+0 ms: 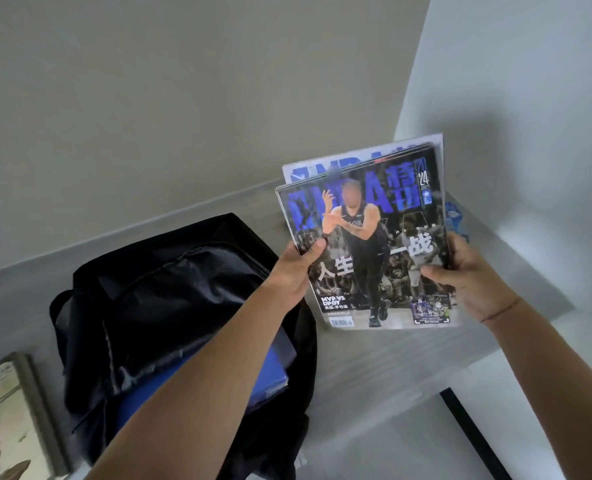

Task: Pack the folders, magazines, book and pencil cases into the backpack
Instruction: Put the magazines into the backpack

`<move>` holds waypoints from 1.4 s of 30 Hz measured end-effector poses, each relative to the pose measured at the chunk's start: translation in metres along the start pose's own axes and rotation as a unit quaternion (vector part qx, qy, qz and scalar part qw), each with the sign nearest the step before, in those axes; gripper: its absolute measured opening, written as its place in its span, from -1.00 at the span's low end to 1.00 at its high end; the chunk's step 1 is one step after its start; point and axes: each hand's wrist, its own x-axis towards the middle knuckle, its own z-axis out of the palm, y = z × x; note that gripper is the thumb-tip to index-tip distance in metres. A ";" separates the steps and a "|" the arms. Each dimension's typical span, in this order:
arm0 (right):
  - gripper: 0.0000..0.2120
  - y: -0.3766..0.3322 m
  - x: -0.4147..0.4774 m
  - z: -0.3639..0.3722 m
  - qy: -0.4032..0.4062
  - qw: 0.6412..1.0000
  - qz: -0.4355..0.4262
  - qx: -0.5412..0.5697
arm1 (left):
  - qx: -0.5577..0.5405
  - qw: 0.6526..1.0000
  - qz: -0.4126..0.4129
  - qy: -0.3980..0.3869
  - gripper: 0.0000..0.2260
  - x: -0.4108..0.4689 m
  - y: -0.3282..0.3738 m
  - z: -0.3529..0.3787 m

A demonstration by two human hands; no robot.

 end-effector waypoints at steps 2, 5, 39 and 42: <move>-0.53 0.015 -0.005 0.003 0.008 1.000 0.010 -0.009 | 0.040 0.999 0.024 0.004 -0.80 -0.005 0.003 0.000; -0.51 0.031 -0.014 0.012 0.028 0.999 0.018 0.013 | 0.088 0.995 0.047 -0.016 -0.76 -0.015 0.007 -0.001; -0.92 0.042 -0.039 0.042 0.130 0.985 0.079 -0.079 | 0.254 0.960 0.007 0.115 -0.62 -0.030 -0.021 0.007; -0.92 0.033 -0.038 0.036 0.109 0.985 0.069 -0.114 | 0.293 0.949 0.017 0.114 -0.61 -0.033 -0.017 0.006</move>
